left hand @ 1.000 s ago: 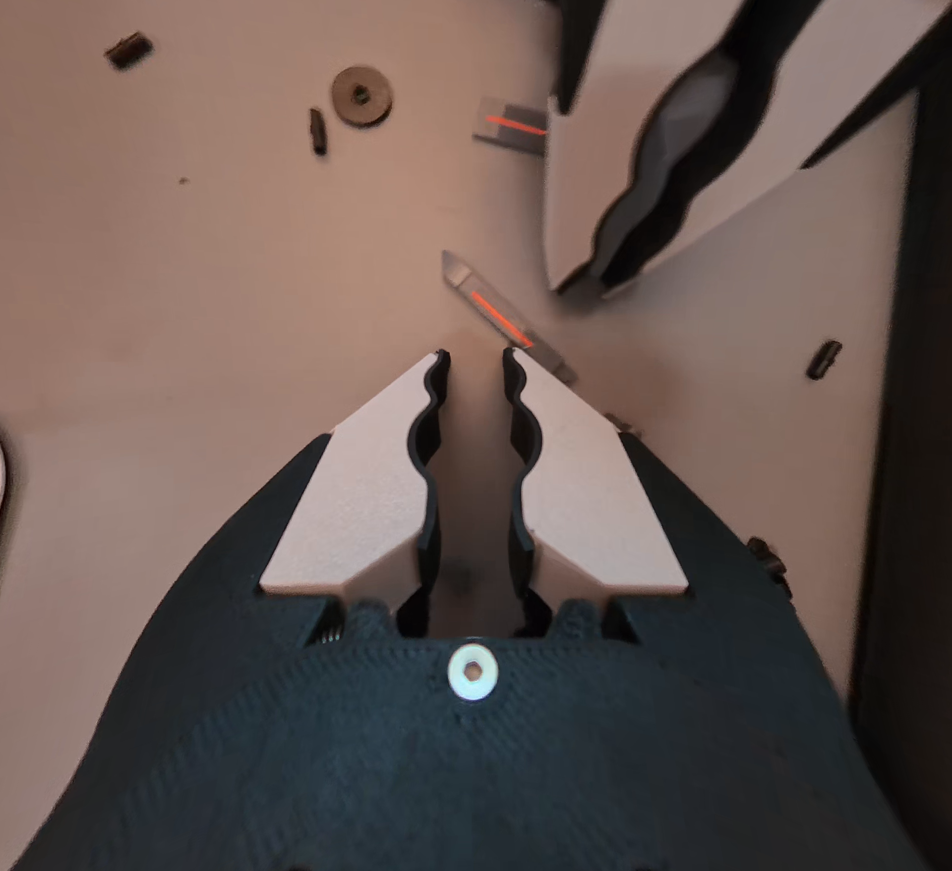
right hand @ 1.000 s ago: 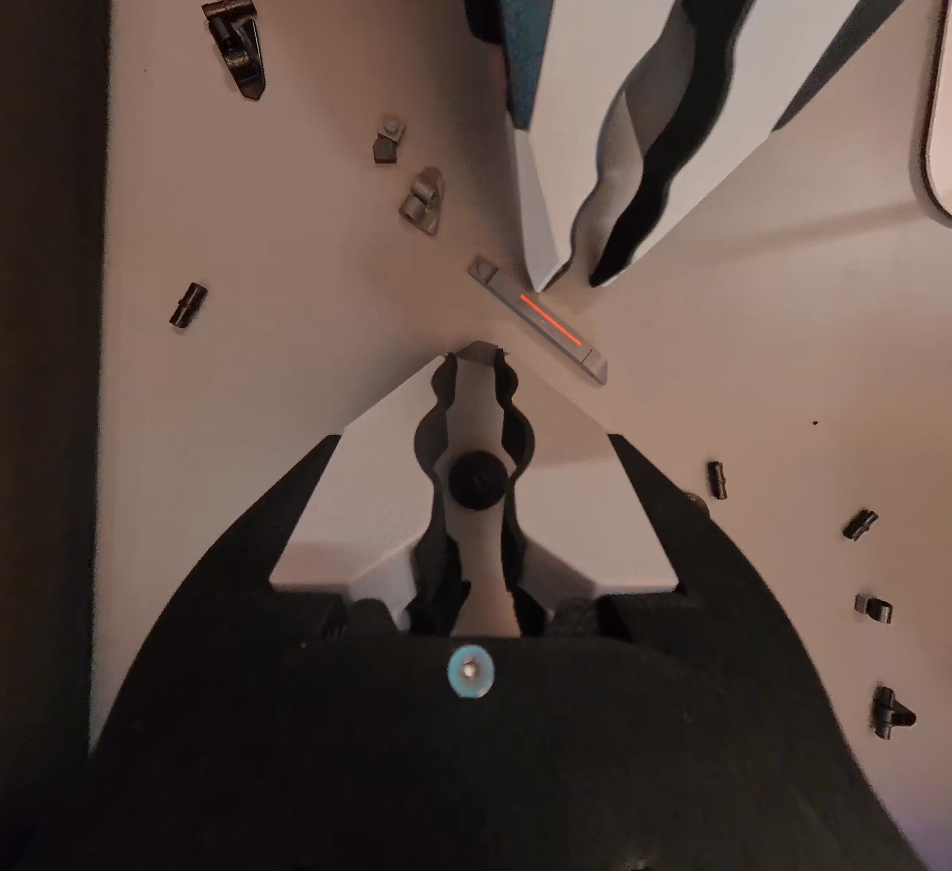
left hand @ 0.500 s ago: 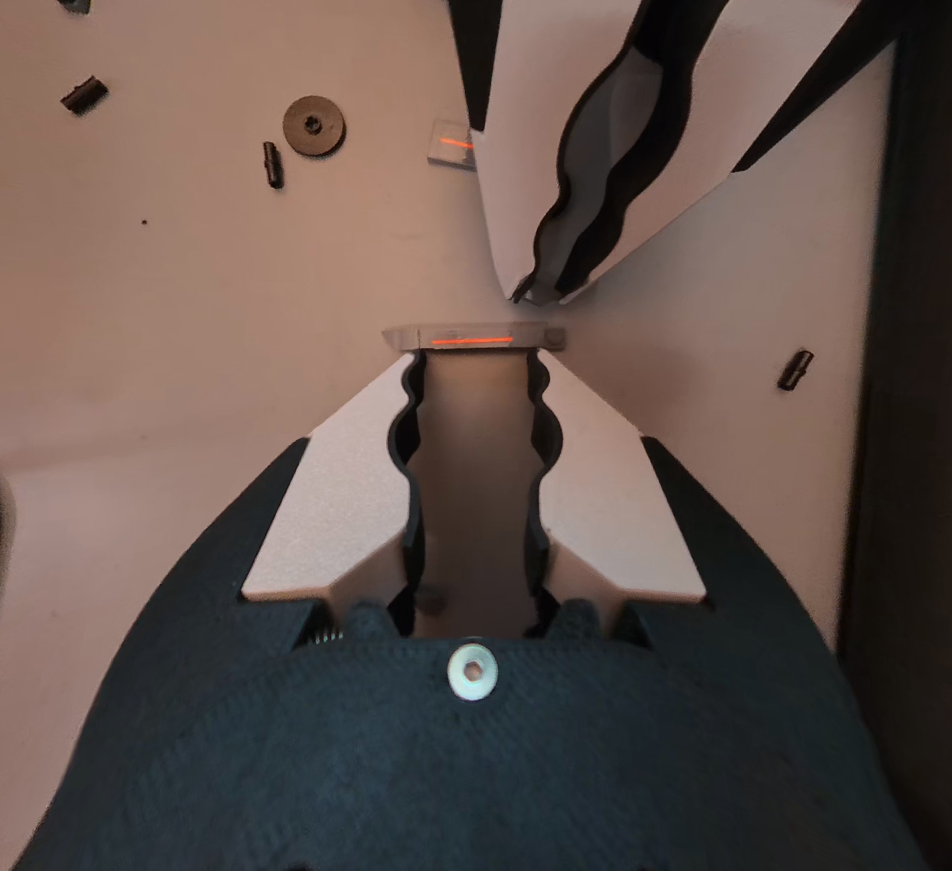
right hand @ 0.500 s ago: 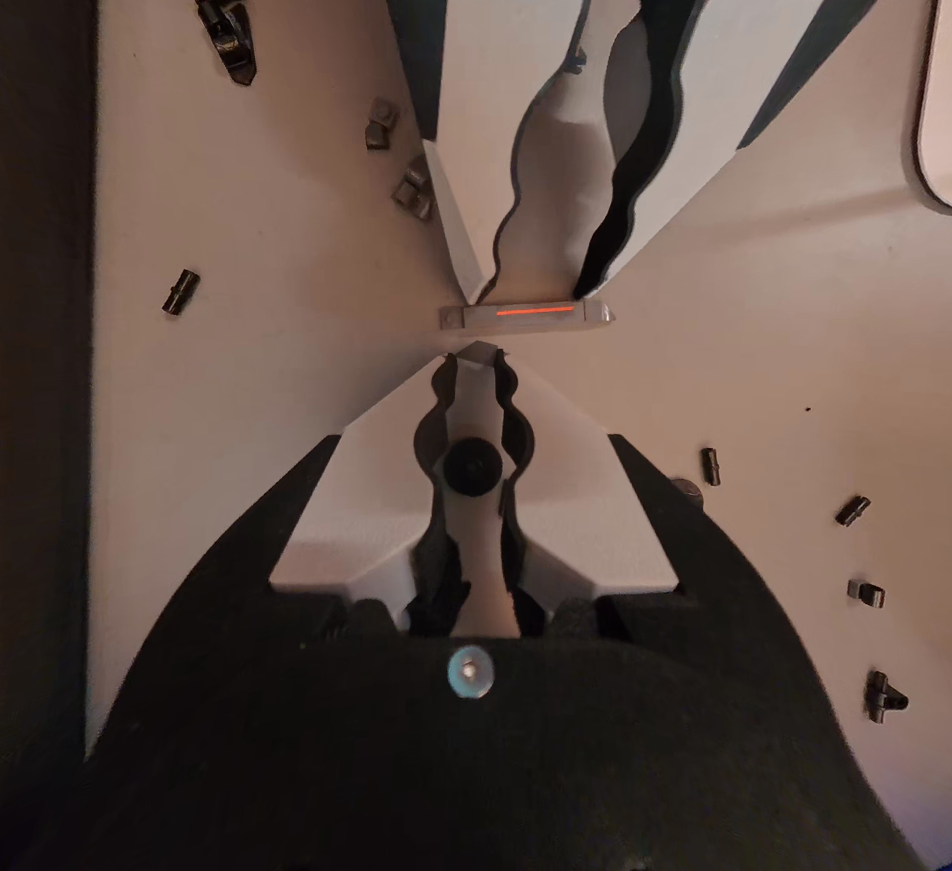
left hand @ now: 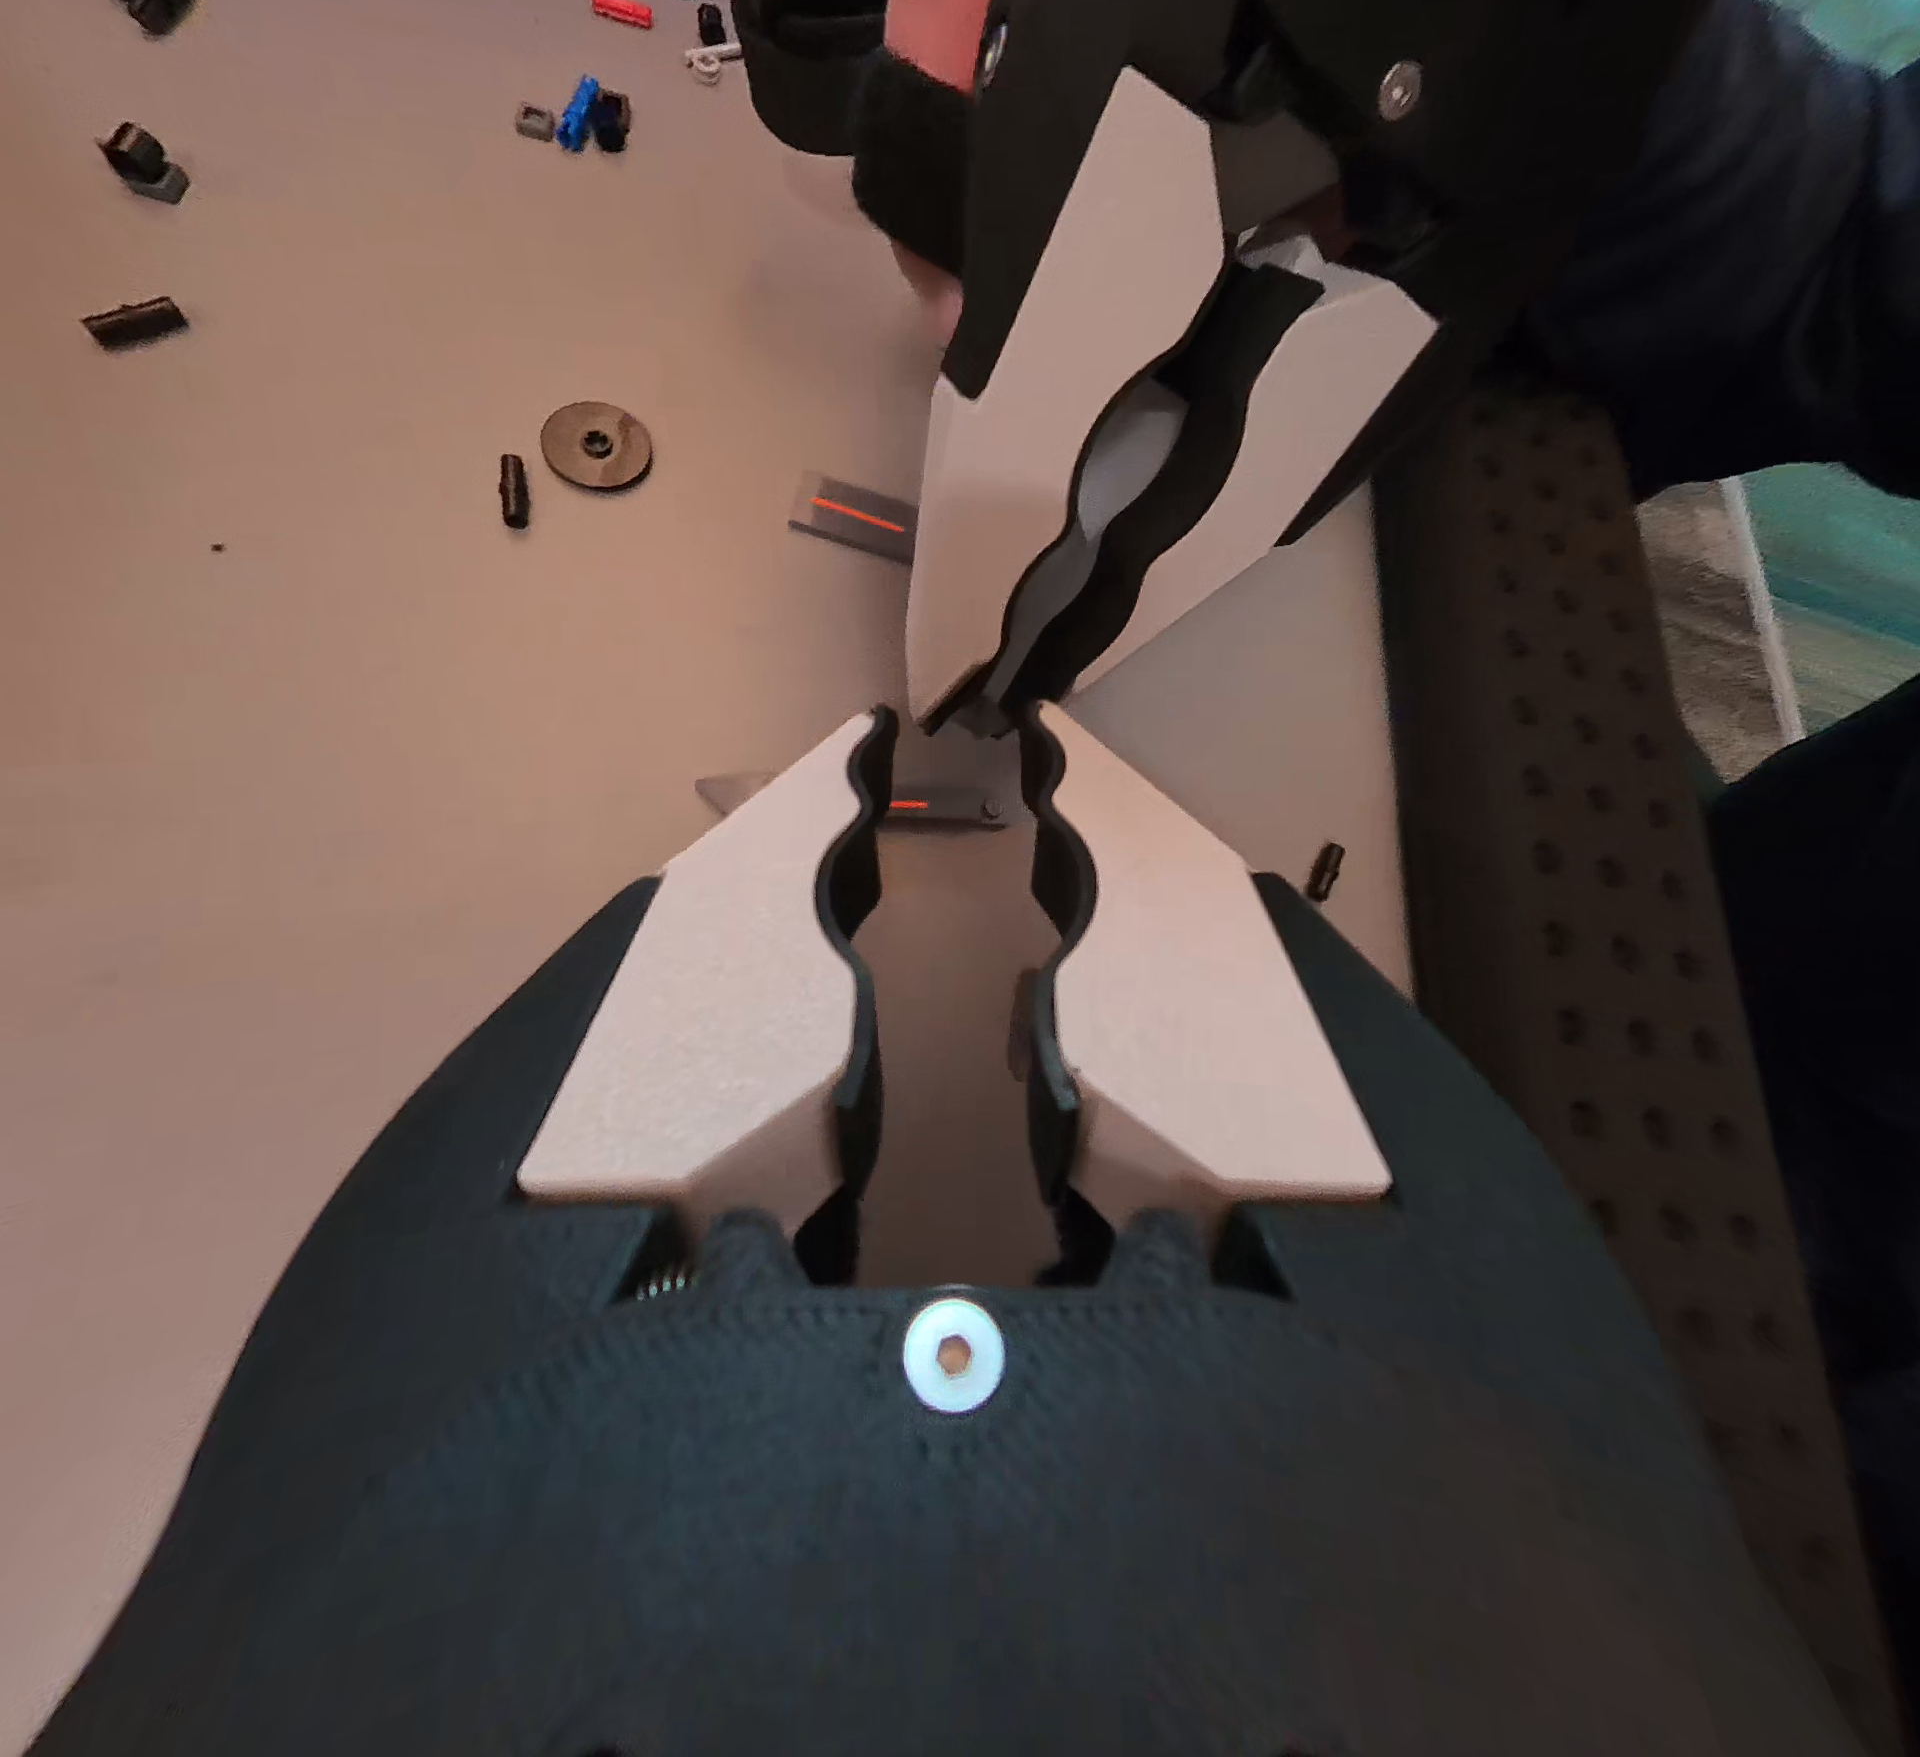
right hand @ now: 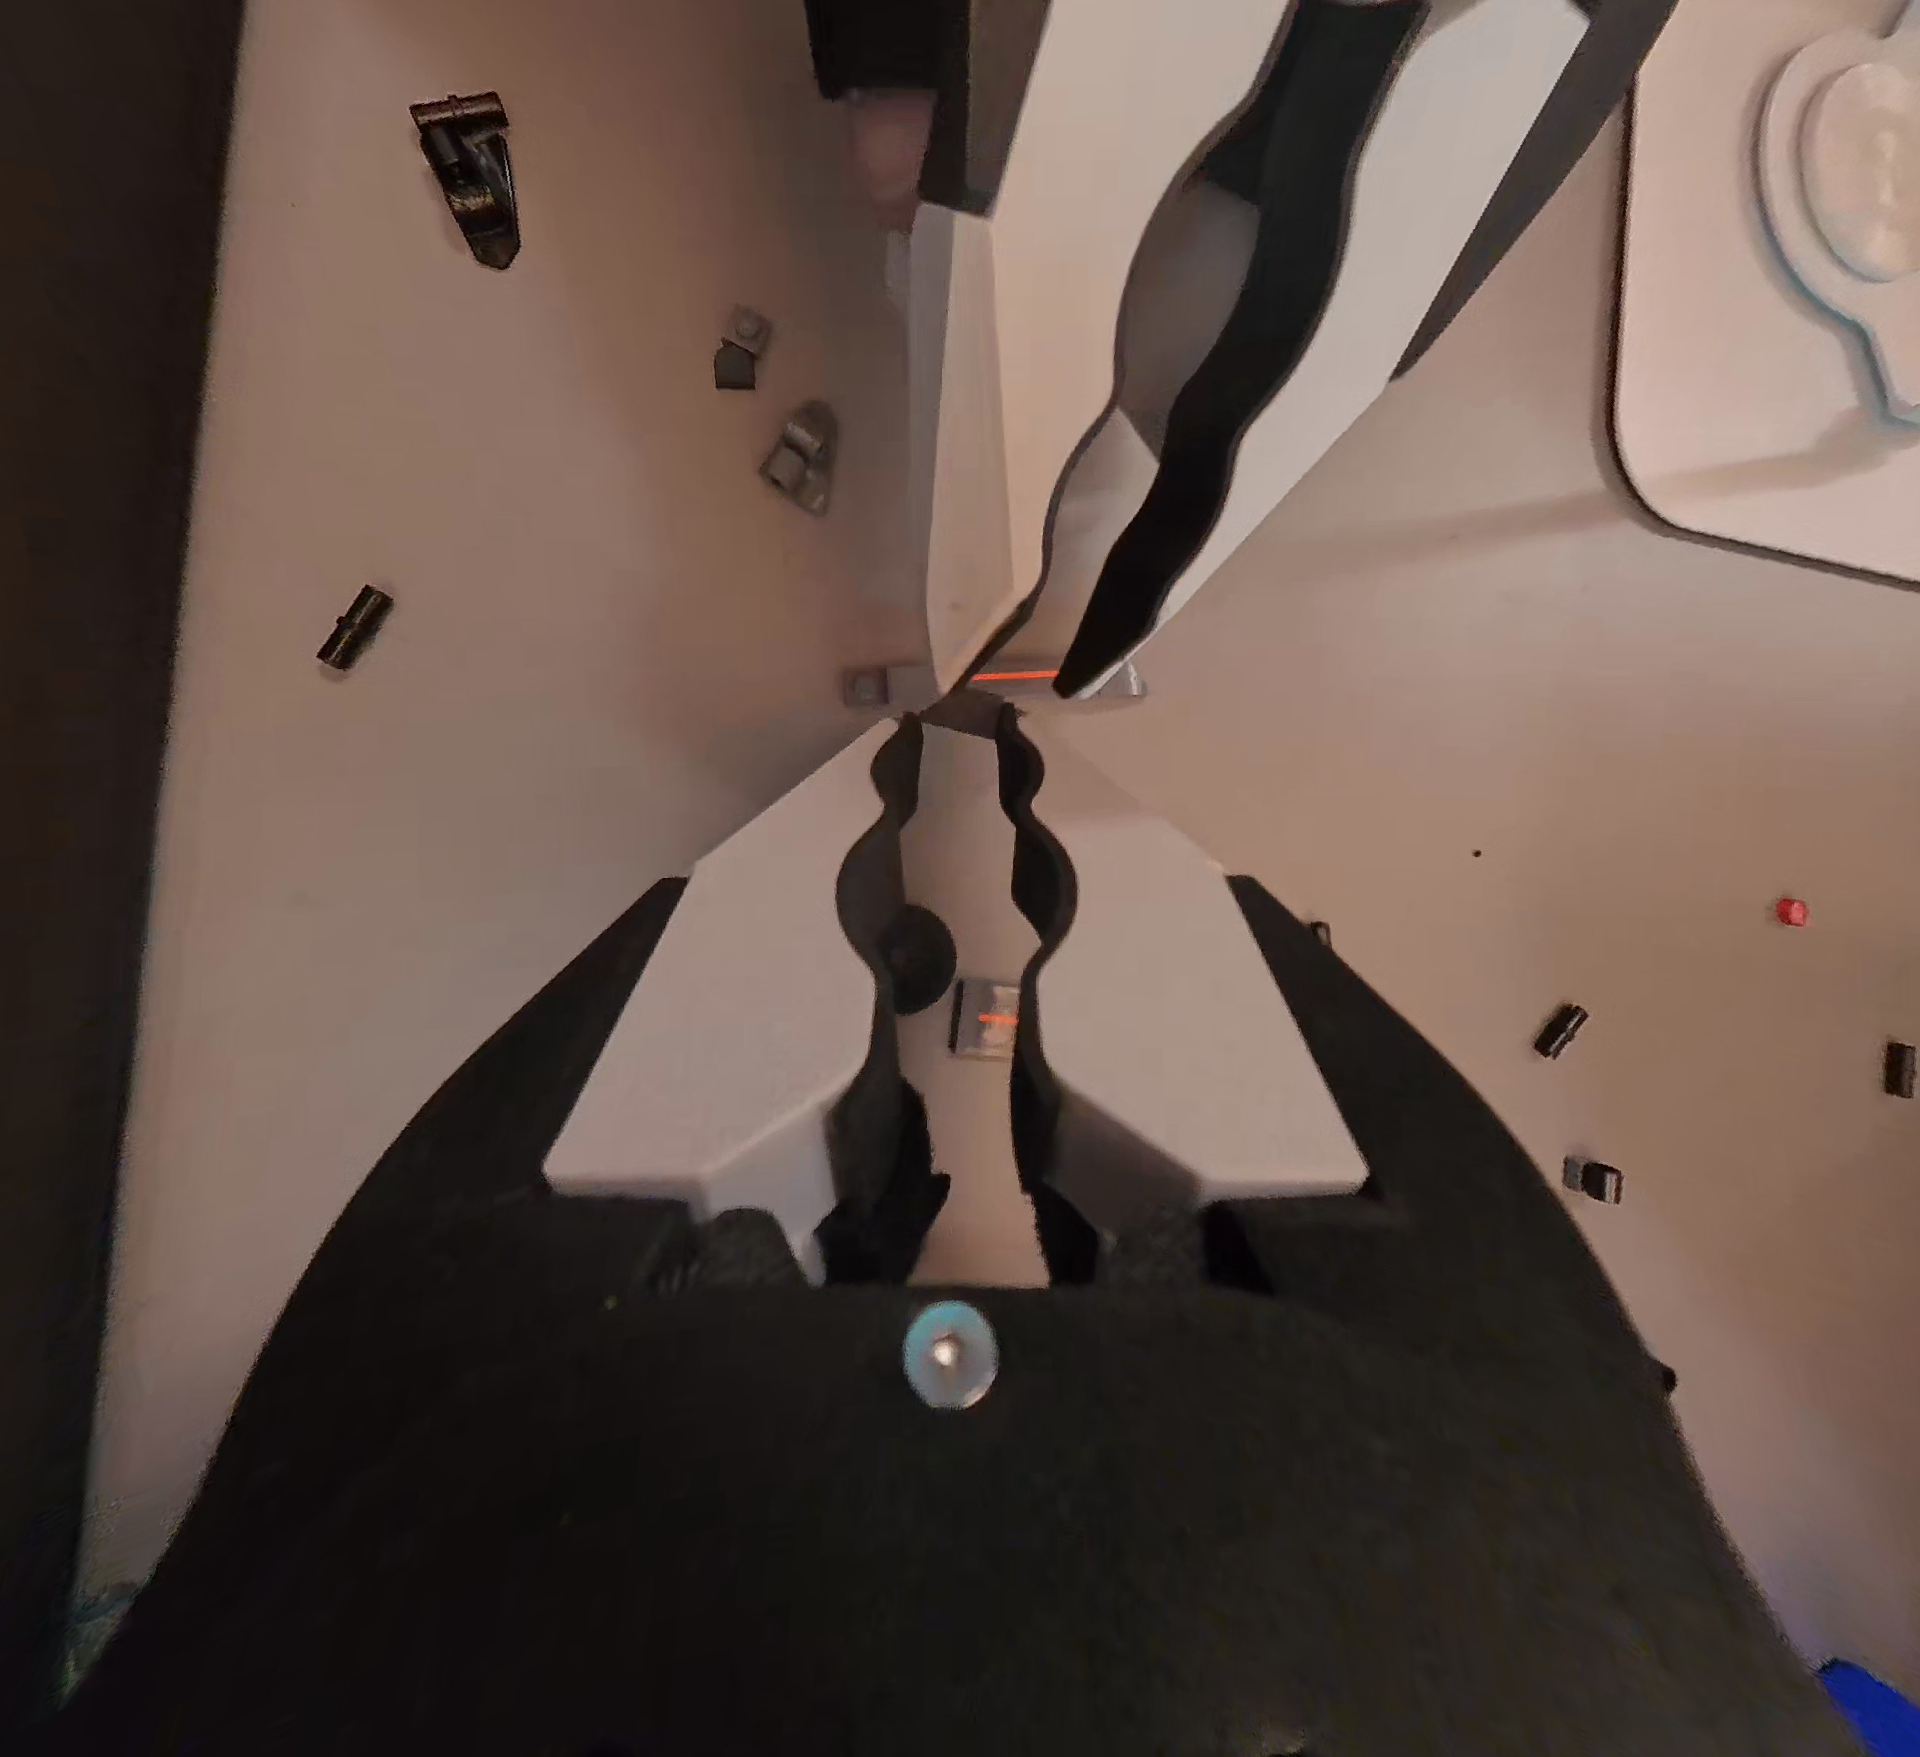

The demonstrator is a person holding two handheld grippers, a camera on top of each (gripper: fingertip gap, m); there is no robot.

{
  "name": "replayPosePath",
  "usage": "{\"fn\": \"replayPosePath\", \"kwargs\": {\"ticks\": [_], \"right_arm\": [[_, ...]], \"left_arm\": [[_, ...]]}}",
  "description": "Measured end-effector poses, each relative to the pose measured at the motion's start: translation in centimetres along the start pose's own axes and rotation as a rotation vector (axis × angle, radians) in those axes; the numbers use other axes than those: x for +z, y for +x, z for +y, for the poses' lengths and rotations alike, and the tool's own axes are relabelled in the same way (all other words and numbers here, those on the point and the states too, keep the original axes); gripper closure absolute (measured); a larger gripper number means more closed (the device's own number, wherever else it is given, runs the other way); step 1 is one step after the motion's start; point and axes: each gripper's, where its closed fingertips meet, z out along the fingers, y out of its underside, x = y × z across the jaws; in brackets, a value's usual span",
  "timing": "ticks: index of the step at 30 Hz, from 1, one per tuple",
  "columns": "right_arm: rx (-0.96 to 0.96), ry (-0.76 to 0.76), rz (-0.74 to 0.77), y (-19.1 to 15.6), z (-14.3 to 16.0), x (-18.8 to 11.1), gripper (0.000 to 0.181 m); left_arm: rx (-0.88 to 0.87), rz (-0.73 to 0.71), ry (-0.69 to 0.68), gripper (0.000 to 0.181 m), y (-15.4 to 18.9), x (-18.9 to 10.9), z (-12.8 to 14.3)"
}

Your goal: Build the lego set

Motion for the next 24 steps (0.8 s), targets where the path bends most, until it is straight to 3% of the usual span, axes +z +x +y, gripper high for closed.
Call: {"fn": "replayPosePath", "kwargs": {"ticks": [24], "right_arm": [[-0.022,0.048,0.098,1.4,-0.8,-1.0,0.169]], "left_arm": [[-0.137,0.095,0.088,0.176,-0.3,-0.1,-0.6]]}}
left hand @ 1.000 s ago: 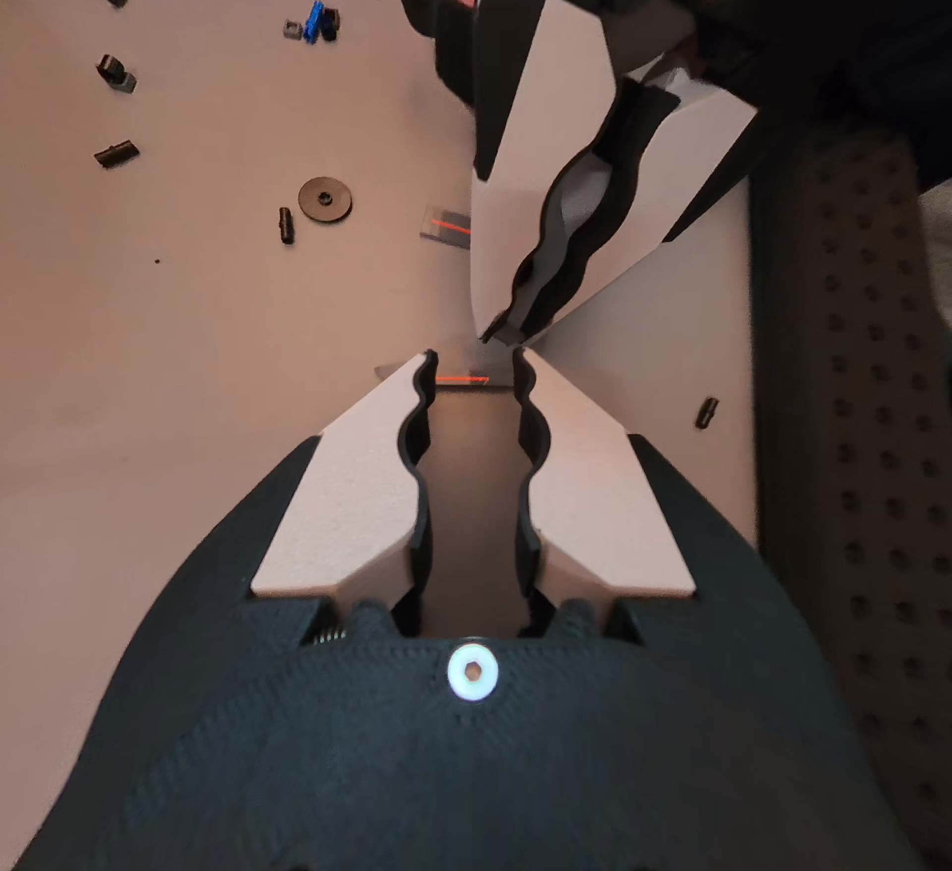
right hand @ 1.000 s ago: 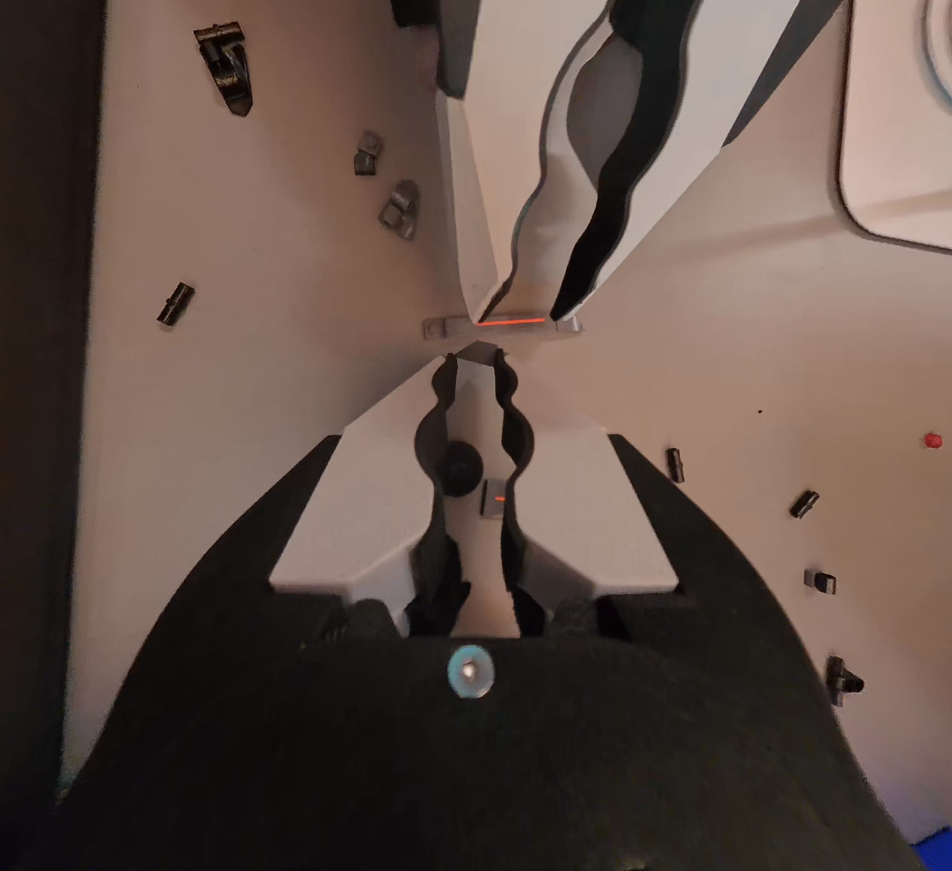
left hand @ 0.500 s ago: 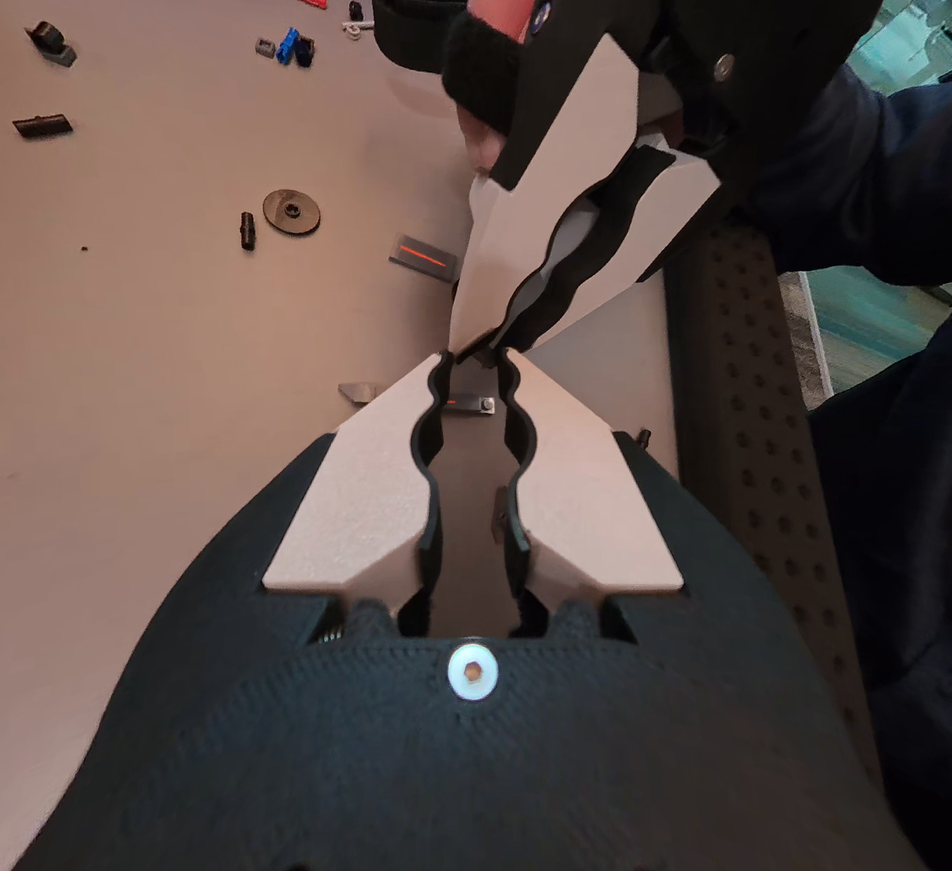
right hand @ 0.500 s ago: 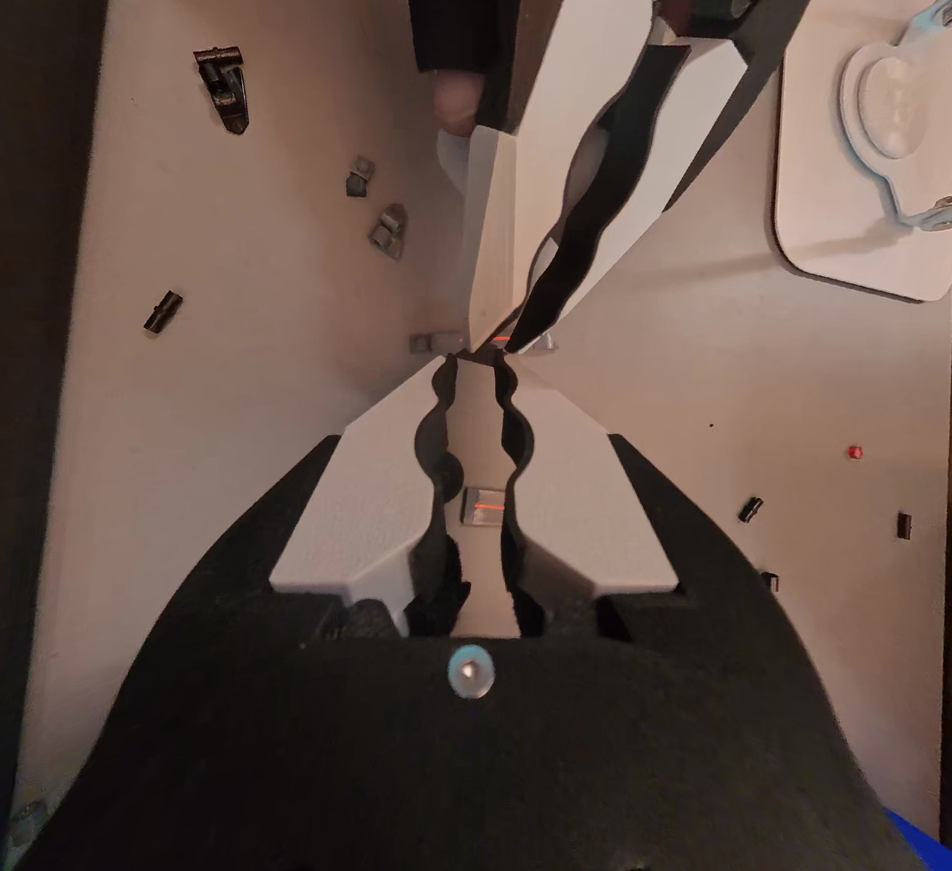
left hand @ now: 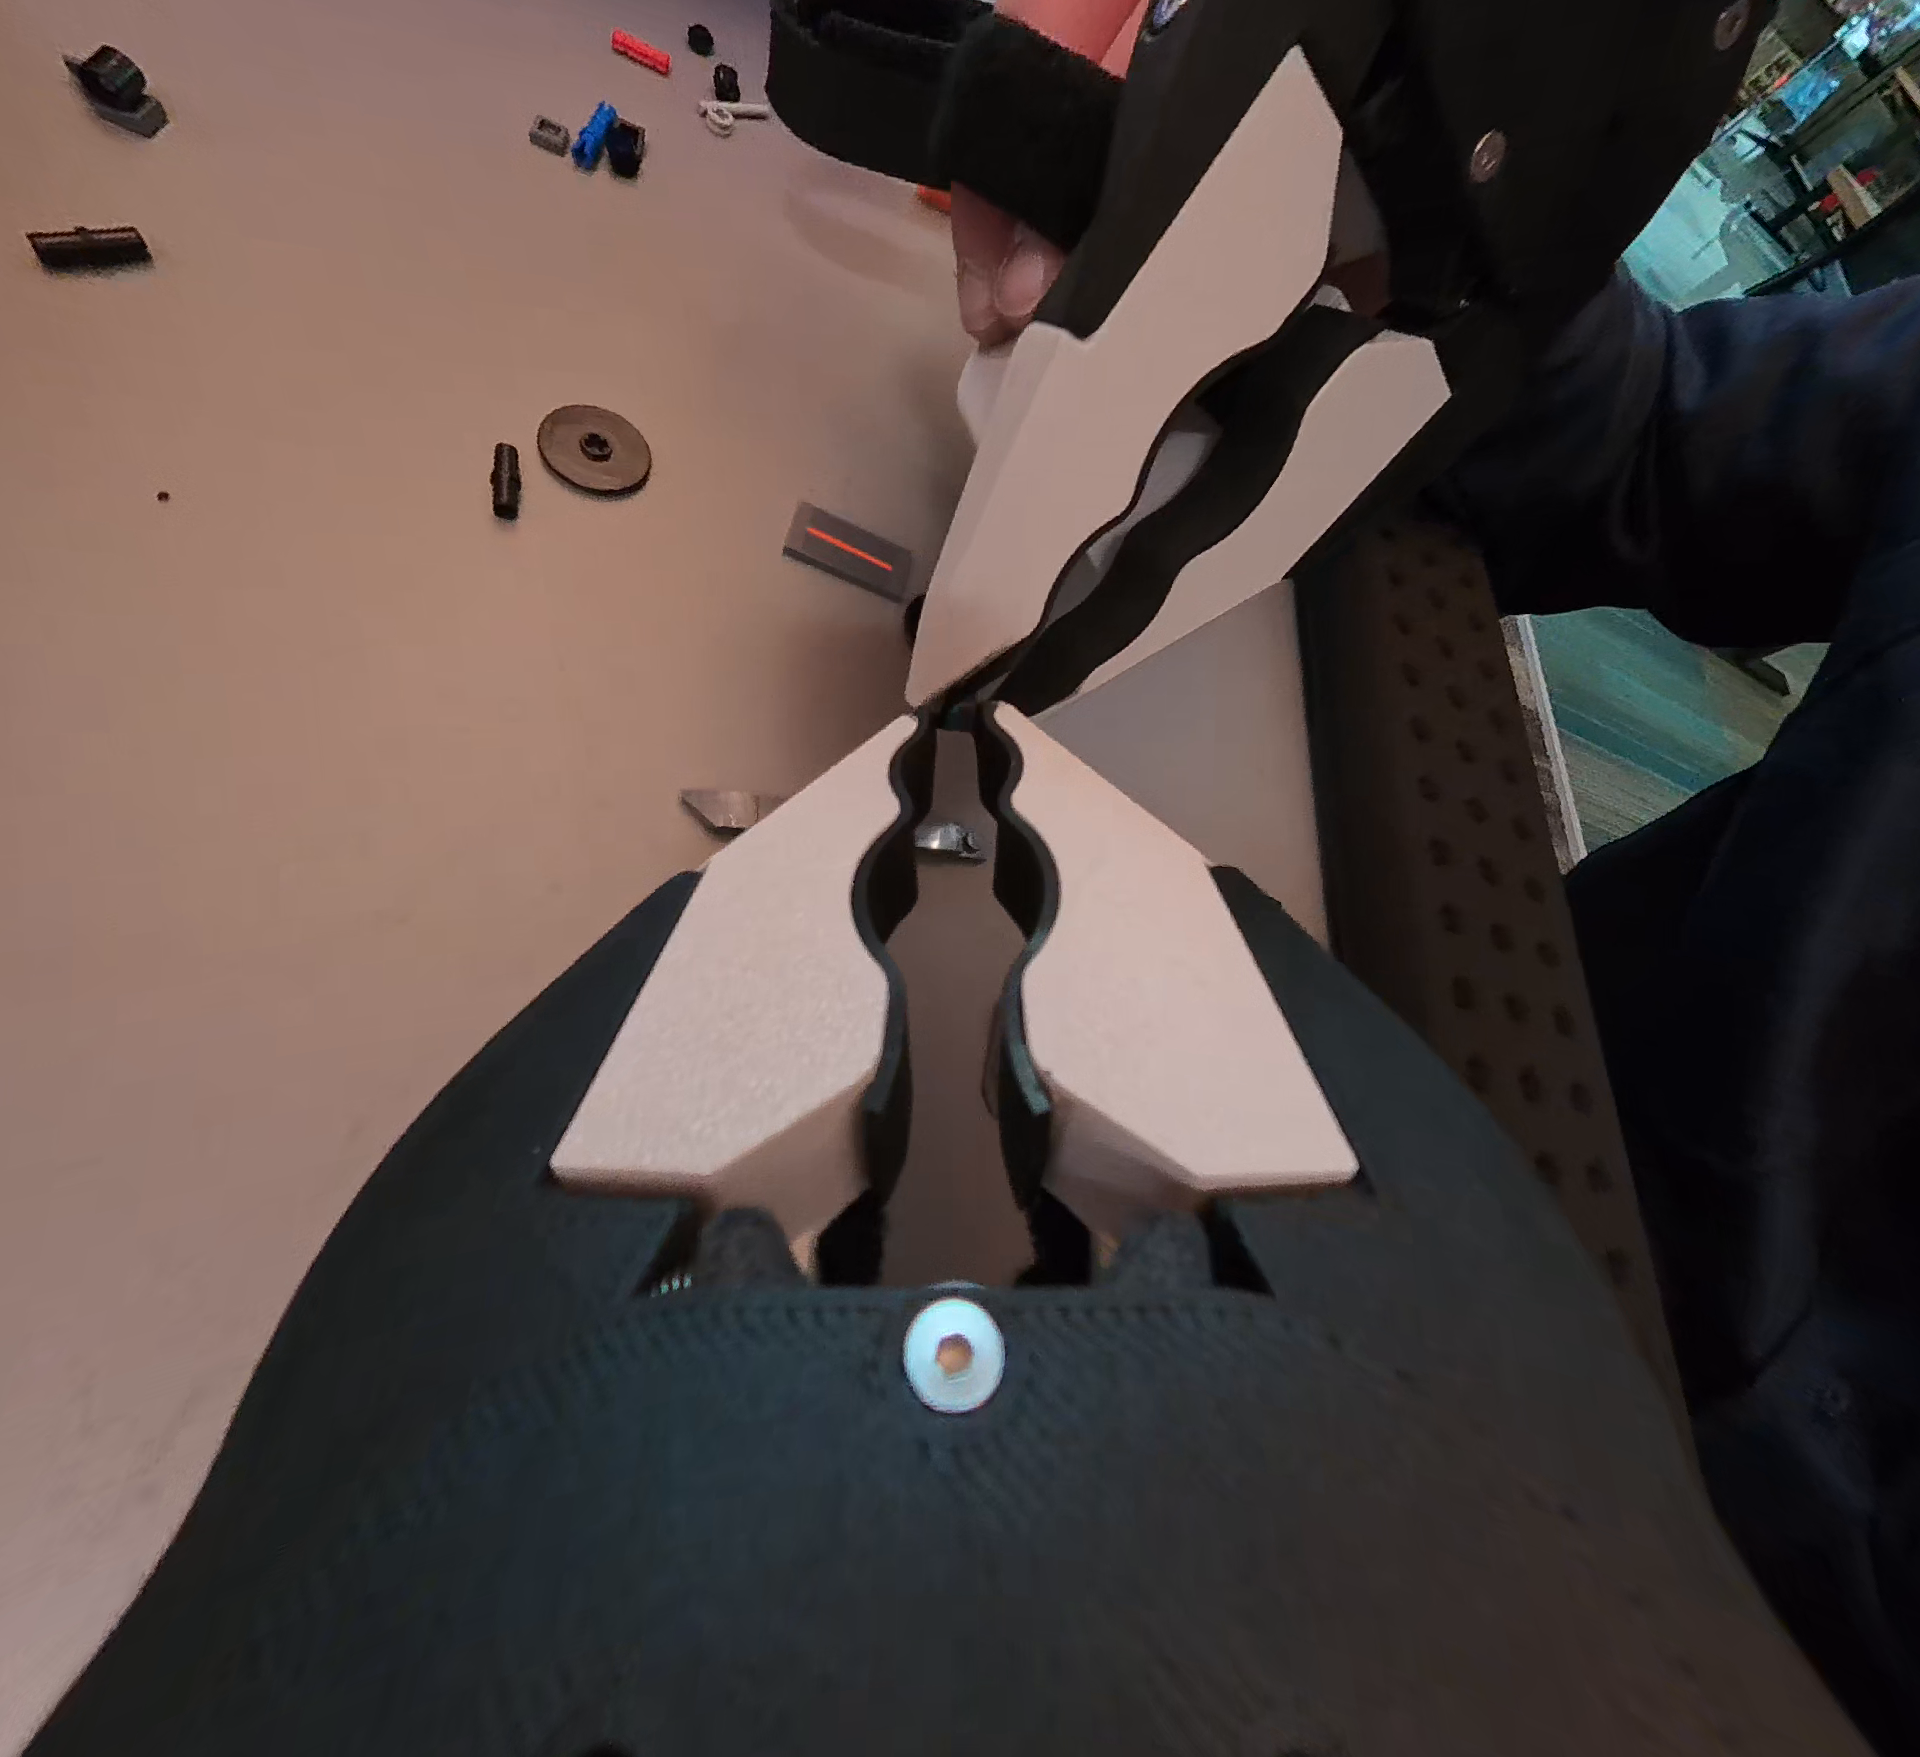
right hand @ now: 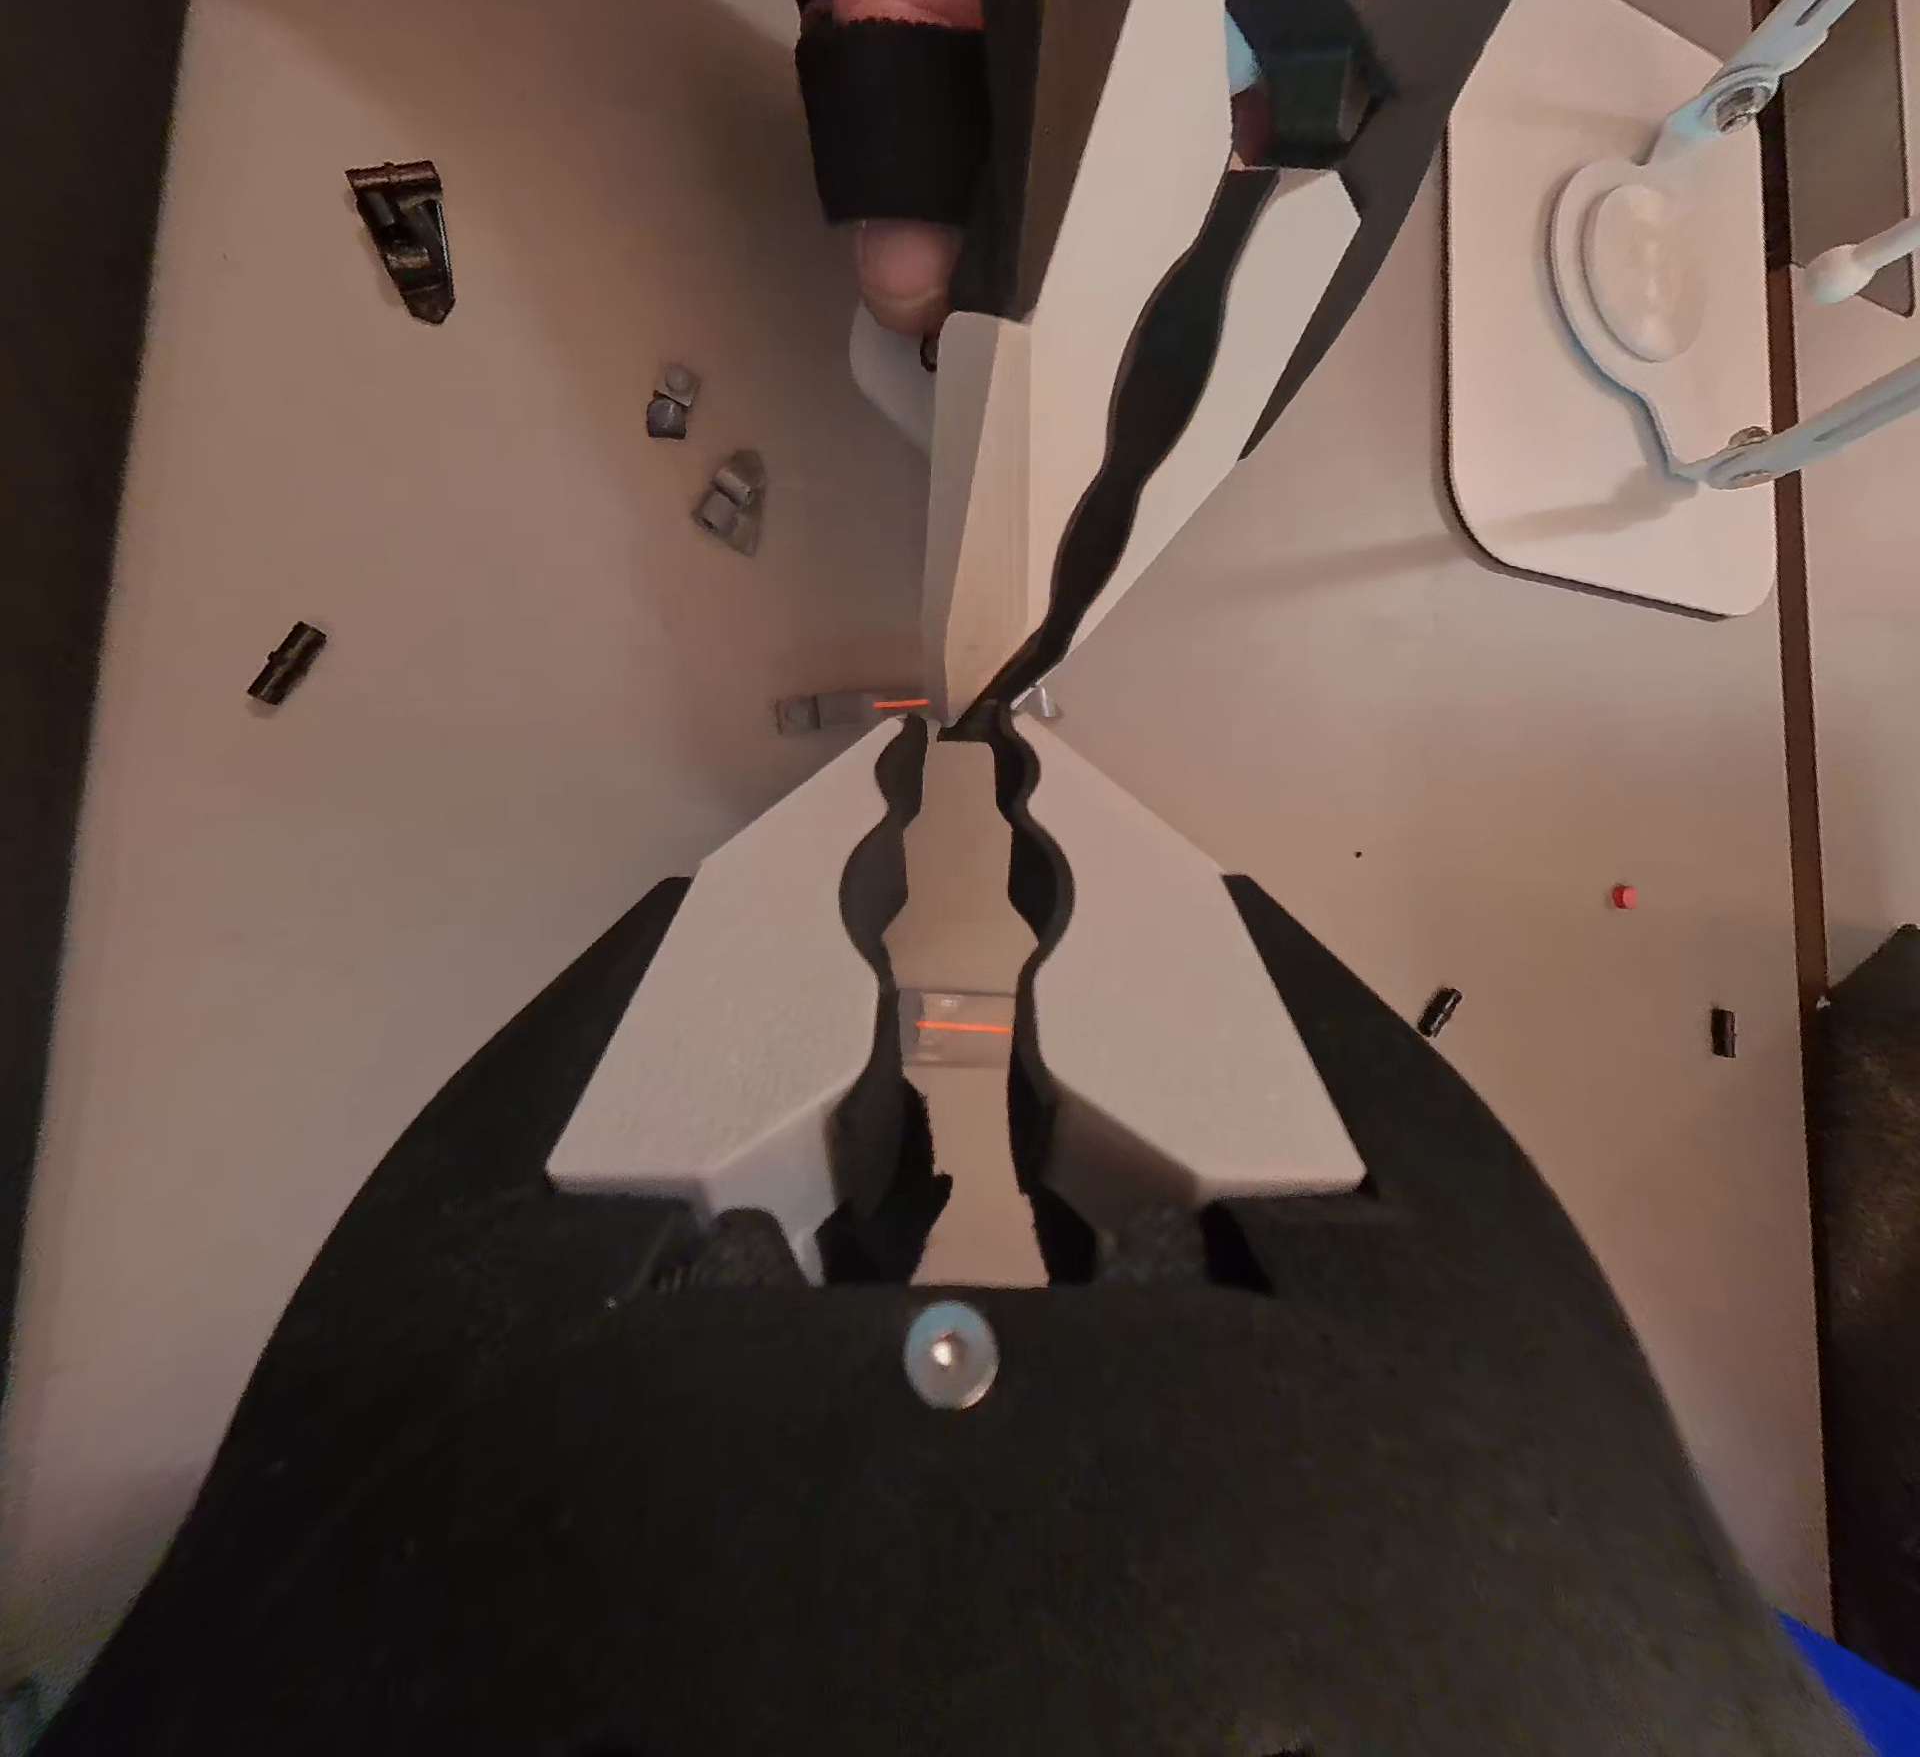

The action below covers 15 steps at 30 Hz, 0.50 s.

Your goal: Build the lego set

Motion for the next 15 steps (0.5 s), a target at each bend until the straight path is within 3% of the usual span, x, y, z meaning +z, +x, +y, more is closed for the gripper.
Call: {"fn": "replayPosePath", "kwargs": {"ticks": [15], "right_arm": [[0.034,0.014,0.053,1.2,-0.1,-0.3,0.167]], "left_arm": [[-0.017,-0.022,0.062,0.177,-0.6,-0.6,-0.9]]}}
